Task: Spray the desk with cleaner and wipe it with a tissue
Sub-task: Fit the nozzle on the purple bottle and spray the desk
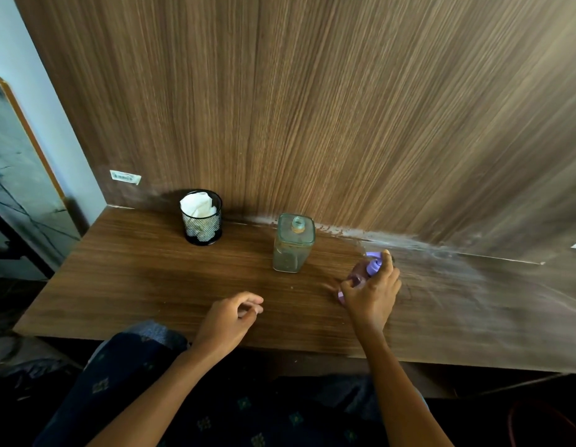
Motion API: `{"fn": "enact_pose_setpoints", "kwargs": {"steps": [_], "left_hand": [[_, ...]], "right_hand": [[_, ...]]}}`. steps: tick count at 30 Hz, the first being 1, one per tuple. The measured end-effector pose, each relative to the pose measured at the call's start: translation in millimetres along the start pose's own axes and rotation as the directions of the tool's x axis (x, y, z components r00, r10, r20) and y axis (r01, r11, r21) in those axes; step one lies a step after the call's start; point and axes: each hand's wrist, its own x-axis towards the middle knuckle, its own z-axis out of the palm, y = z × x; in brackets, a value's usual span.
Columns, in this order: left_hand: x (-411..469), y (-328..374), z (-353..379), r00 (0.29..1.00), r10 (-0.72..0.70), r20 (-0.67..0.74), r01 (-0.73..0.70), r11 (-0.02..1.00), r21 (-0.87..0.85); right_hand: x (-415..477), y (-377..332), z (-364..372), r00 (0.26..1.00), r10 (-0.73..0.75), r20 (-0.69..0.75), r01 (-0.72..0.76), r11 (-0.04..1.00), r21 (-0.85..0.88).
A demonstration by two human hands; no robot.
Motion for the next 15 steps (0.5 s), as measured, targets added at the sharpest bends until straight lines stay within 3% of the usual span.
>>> {"fn": "enact_pose_setpoints", "kwargs": {"steps": [15], "left_hand": [[1.5,-0.4,0.4,1.000,-0.007,0.012,0.007,1.000,0.010]], "right_hand": [[-1.9,-1.6,3.5,0.999,-0.022,-0.029,0.020,0.998,-0.055]]}}
